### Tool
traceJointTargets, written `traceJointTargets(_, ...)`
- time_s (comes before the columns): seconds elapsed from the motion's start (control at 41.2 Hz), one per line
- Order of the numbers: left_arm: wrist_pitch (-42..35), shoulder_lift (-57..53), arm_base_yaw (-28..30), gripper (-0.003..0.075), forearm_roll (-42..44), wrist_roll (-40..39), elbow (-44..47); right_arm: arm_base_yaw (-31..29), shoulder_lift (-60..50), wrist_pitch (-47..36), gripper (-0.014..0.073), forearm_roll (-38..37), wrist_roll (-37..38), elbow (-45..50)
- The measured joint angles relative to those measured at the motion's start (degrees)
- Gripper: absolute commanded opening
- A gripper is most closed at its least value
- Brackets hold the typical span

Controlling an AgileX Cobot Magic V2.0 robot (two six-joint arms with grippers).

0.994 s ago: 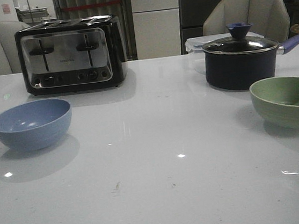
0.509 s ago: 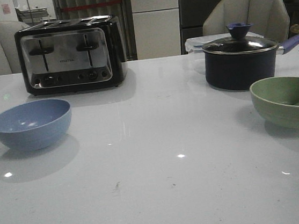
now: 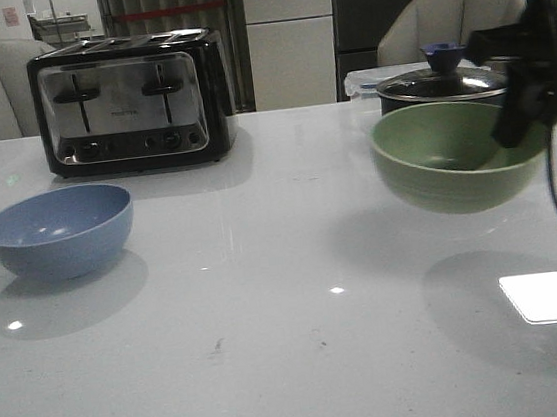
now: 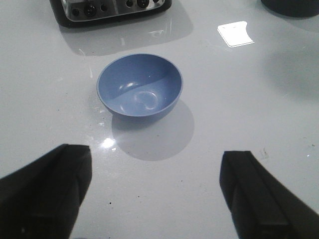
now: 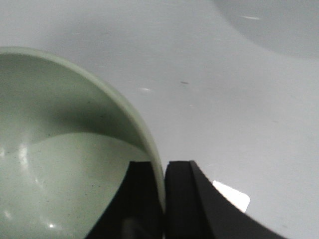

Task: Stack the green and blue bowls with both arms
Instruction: 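Carry the green bowl toward the table center and set it down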

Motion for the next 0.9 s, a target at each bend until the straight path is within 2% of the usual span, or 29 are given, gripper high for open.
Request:
traceJointTargets(0.194,0.0,0.0,0.0,0.0581,0.0,0.0,0.0,12.9,2.0,1.5,0.0076,-4.3,2.2,-3.8)
traceJointTargets(0.315,0.0,0.0,0.0,0.0581,0.0,0.0,0.0,18.3,4.2,1.7,0.0076,-7.1,4.9,-5.0)
traceJointTargets(0.461,0.0,0.0,-0.1,0.0581,0.0,0.0,0.0,21.5,7.0,1.2,0.0076,-7.6,5.8,-5.1)
traceJointTargets(0.655,0.0,0.0,-0.1,0.0581,0.0,0.0,0.0,22.2,10.1,-0.9,0.0085,-7.4,5.9,-5.2)
traceJointTargets(0.727,0.0,0.0,-0.1,0.0581,0.0,0.0,0.0,22.2,11.1,-1.2,0.0148,-7.2,5.9,-5.3)
traceJointTargets(0.897,0.0,0.0,-0.1,0.0581,0.0,0.0,0.0,22.2,11.3,-1.3,0.0433,-6.9,5.9,-5.4)
